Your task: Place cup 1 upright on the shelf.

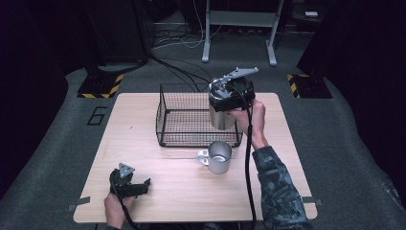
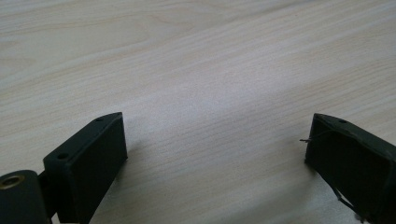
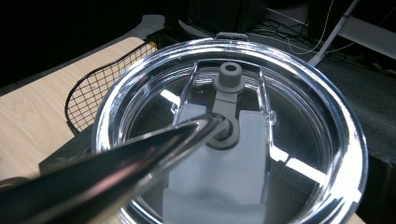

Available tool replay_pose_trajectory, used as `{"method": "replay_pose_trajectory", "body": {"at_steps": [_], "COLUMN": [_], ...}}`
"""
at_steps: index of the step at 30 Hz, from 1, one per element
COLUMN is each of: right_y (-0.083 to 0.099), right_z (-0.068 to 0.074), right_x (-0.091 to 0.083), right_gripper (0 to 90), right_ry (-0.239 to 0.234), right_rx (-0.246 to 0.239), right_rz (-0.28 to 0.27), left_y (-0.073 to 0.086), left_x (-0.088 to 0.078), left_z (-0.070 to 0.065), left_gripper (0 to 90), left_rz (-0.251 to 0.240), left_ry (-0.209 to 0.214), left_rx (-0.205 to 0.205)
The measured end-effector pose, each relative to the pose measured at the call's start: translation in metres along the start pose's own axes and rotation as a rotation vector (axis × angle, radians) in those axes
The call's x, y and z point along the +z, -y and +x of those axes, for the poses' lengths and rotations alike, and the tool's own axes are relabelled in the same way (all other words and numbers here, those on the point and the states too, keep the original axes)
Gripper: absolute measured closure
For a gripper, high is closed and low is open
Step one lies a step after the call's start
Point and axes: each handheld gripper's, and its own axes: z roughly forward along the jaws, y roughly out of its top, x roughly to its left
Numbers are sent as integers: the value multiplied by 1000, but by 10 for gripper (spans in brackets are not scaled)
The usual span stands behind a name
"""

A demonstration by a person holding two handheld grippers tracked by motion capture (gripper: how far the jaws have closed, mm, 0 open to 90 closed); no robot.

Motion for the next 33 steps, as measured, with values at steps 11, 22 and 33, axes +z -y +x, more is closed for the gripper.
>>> {"method": "replay_pose_trajectory", "body": {"at_steps": [11,22,33], "right_y": [-7,-6,-6], "right_z": [-2,-10,-13], "right_x": [17,36,53], "right_gripper": [35,36,35], "right_ry": [12,32,51], "right_rx": [9,32,37], "right_rz": [17,43,66], "left_y": [0,0,0], "left_x": [0,-1,0], "left_z": [1,1,0], "left_gripper": [53,53,53], "left_rz": [7,8,7], "left_ry": [2,3,5], "left_rx": [9,7,0]}}
